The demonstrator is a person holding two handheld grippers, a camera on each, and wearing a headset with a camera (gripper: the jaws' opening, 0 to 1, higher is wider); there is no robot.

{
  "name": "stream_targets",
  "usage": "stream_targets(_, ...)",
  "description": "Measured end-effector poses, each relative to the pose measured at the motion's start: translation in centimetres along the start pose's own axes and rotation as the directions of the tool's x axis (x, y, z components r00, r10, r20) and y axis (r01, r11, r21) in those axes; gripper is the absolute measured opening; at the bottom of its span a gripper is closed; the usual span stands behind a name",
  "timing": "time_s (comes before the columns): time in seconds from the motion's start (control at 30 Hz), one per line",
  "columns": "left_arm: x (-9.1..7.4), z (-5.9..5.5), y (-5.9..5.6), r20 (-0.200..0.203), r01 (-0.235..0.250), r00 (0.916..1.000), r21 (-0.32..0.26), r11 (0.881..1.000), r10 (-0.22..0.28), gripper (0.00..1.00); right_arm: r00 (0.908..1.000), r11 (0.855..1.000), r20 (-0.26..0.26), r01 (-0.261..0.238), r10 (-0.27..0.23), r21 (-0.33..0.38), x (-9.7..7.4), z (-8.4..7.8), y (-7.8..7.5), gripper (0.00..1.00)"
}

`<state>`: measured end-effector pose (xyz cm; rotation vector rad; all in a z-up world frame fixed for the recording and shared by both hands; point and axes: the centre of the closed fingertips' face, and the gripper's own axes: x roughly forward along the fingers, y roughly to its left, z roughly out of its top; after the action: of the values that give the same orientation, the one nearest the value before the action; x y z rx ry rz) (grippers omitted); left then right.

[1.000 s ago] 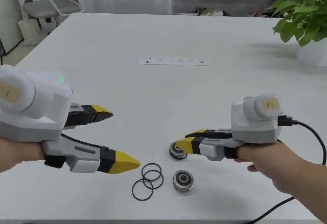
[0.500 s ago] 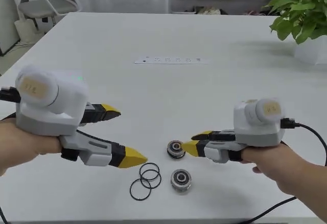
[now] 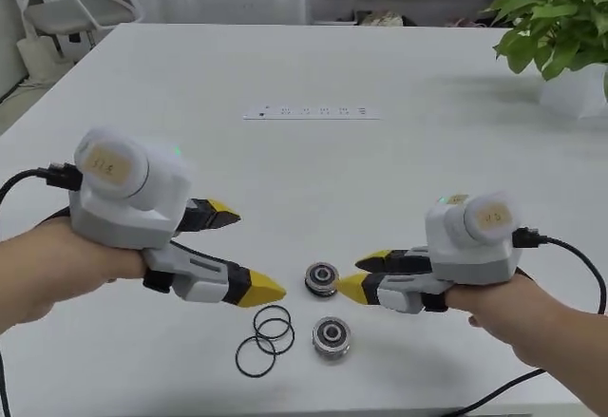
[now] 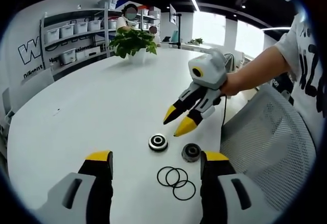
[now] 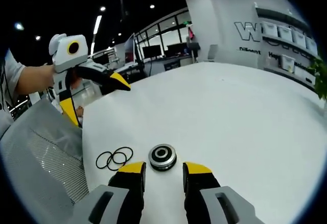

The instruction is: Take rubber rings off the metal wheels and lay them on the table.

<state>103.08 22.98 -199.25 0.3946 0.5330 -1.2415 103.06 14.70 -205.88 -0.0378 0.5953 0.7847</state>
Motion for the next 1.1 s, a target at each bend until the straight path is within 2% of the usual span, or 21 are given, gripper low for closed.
stream_targets(0.33,1.8,-0.1,0.1,-0.017,0.022,0.9996,0.005,1.0,-0.022,0.64,0.9996,0.999,-0.028,-0.007,0.006,-0.042,0.7,-0.9,0.0,0.26)
stream_targets(0.57,3.1,-0.9,0.1,-0.042,0.036,0.9985,0.003,0.999,-0.036,0.6,0.999,0.998,-0.043,-0.015,0.013,-0.059,1.1,-1.3,0.3,0.25)
stream_targets(1.1,5.5,-1.8,0.4,-0.056,0.052,0.997,-0.015,0.999,-0.053,0.52,0.9985,0.997,-0.053,-0.014,0.009,-0.08,2.0,-1.7,-0.1,0.22)
